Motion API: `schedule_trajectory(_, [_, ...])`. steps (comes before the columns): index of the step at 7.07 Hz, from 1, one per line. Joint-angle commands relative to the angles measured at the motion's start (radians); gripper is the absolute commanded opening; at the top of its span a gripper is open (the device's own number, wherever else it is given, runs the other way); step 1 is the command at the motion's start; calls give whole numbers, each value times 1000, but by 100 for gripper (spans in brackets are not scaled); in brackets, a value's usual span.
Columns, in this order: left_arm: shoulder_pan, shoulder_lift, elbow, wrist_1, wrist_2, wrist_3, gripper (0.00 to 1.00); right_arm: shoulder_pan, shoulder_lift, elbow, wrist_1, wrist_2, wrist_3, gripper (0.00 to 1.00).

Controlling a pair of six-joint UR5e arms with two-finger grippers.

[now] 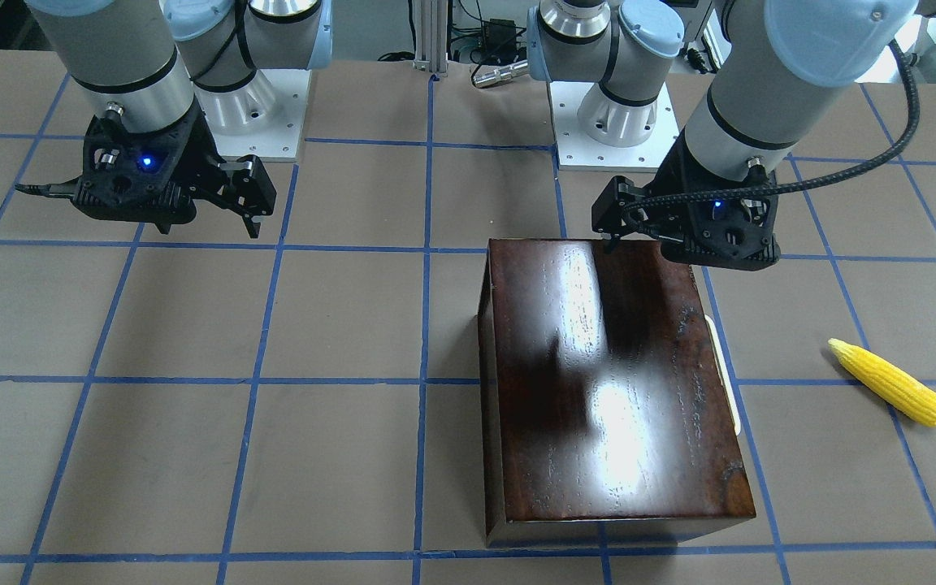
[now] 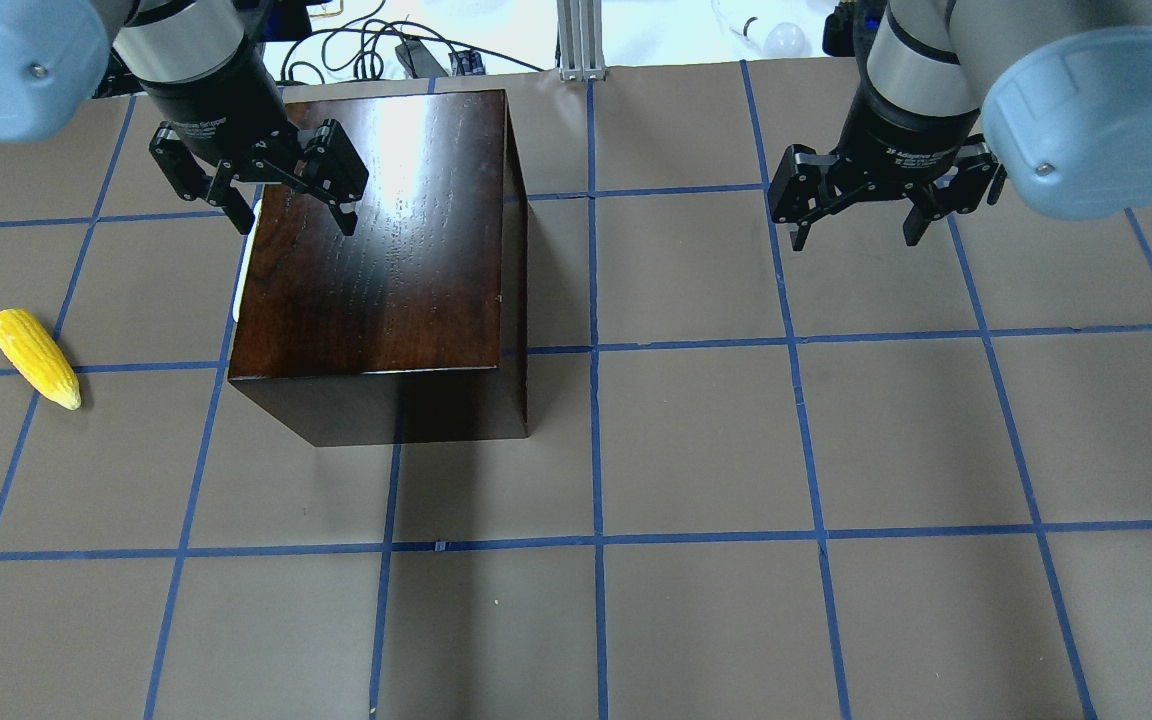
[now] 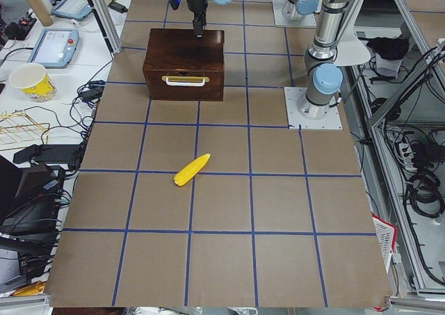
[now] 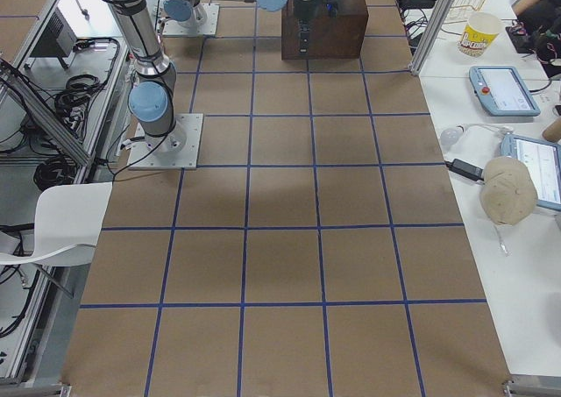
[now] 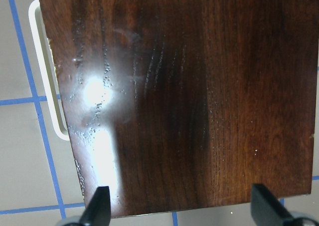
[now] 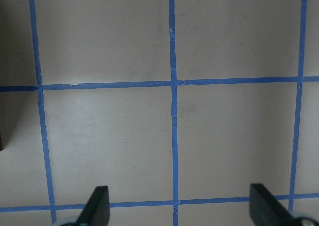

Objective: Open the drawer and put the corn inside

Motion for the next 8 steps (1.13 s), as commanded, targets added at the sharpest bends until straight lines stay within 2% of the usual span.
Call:
schedule_trajectory(1, [4,1,0,0,1,1,100,0,0,0,0,0,0,100])
schedule_trajectory(8, [12,12,4,-9,-1,-1,100,0,0,0,-1,0,0,100])
